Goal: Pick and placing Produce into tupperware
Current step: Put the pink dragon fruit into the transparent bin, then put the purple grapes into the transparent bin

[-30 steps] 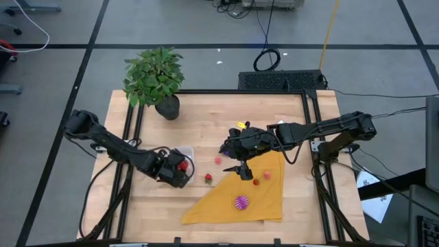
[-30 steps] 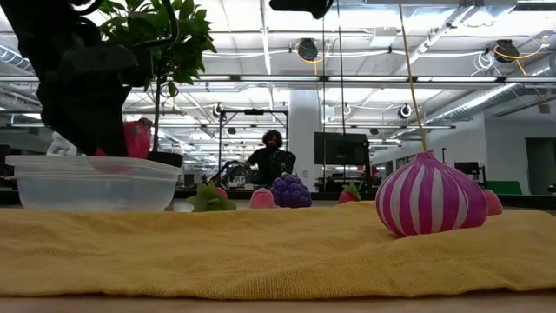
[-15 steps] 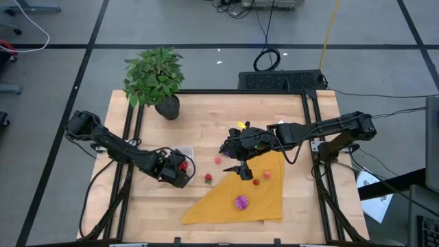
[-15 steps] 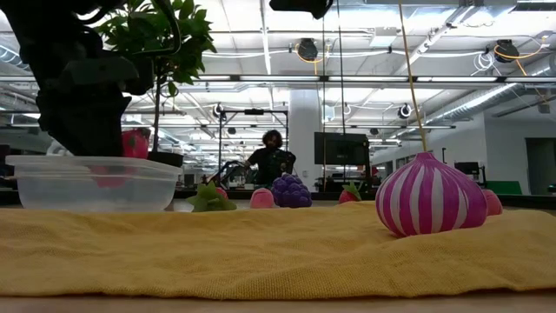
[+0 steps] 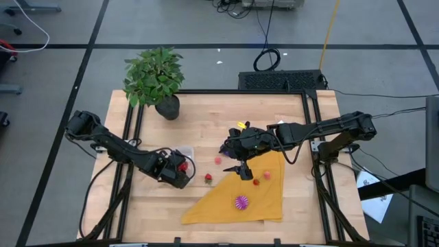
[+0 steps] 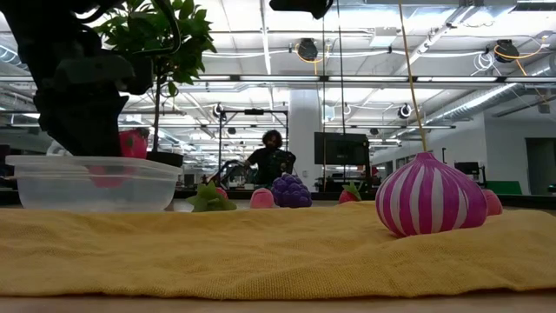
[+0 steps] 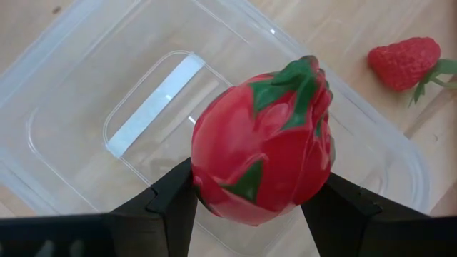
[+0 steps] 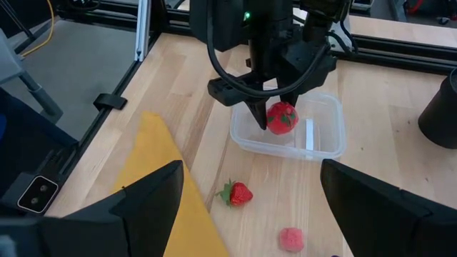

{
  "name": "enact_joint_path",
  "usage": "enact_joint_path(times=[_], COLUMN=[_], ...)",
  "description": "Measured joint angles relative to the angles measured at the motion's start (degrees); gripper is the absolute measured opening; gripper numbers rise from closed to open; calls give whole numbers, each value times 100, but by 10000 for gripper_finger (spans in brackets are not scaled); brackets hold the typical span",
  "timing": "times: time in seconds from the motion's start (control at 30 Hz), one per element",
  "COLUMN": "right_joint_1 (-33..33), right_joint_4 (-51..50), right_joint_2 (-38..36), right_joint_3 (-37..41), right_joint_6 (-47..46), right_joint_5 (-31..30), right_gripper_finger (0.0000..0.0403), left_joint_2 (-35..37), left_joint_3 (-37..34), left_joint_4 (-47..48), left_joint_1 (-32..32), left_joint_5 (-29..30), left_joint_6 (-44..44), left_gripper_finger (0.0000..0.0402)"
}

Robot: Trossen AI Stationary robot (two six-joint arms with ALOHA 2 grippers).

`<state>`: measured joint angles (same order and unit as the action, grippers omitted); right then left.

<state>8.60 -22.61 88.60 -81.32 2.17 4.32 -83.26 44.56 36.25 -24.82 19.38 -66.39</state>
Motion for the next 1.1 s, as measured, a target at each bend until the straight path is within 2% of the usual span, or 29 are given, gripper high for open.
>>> enact_joint_path(times=[0.57, 0.9, 1.1], right_joint_1=[0, 0, 2], right_joint_4=[-1, 0, -2], right_joint_2=[0, 0, 0], right_joint_3=[0, 0, 2], right_joint_6=[0, 0, 0], right_joint_5=[0, 1, 2], right_gripper_finger=[322, 322, 322], left_joint_2=[0, 23, 424], left_joint_3=[0, 0, -2], left_joint_4=[-6, 3, 26], left_joint_1=[0, 0, -18], left_joint_5=[15, 161, 329], left_joint_6=[-9, 68, 252], left_gripper_finger=[267, 266, 265])
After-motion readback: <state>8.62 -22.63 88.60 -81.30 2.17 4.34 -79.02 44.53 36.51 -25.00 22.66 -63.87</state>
